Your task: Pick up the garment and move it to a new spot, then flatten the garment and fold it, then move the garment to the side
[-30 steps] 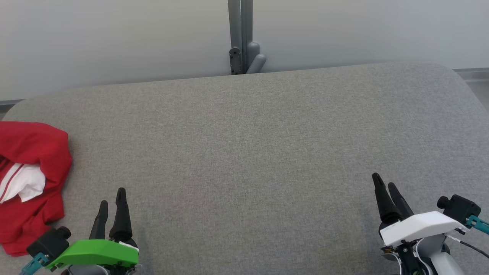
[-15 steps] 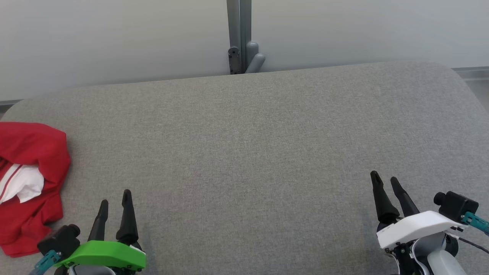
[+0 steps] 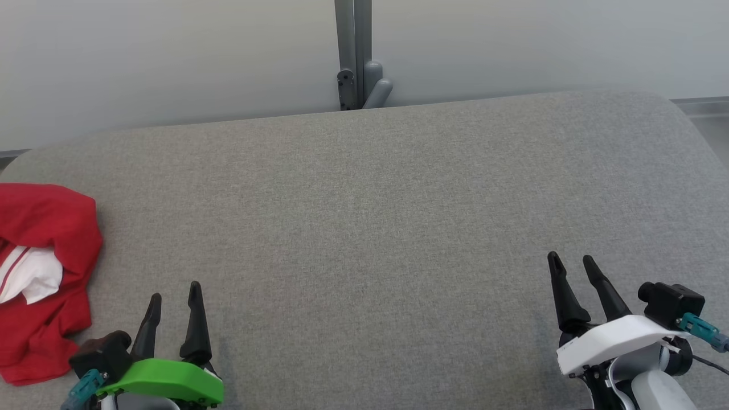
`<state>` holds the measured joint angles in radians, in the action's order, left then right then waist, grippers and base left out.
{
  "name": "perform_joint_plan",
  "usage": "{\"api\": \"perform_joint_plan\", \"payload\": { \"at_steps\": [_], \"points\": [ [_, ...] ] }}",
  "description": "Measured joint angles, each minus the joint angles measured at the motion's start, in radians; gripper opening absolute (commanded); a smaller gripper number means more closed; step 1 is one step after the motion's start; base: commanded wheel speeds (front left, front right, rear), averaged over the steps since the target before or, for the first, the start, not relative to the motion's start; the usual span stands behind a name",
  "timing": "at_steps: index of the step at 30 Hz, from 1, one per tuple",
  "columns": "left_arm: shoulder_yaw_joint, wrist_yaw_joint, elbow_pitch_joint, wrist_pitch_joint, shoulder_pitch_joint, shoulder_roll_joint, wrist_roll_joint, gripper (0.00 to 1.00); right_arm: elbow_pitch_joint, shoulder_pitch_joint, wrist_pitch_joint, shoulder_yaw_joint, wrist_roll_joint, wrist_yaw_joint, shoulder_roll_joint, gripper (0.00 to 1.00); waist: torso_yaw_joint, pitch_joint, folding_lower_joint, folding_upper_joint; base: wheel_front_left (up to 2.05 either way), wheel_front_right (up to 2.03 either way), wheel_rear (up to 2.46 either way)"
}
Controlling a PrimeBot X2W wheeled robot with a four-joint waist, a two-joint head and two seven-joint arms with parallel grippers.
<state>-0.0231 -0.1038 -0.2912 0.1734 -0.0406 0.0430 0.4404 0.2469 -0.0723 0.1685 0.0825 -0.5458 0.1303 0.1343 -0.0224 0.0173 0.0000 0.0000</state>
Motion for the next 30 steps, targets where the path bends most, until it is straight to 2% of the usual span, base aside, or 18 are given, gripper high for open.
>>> {"api": "perform_joint_plan", "payload": {
  "at_steps": [30],
  "points": [
    [0.005,0.034,-0.001,0.063,0.017,0.002,-0.232,1.0,-0.008,0.001,0.064,-0.024,0.301,0.0,-0.007,1.0,-0.006,0.004,0.0,0.0,0.0,0.0,0.0]
  ]
}}
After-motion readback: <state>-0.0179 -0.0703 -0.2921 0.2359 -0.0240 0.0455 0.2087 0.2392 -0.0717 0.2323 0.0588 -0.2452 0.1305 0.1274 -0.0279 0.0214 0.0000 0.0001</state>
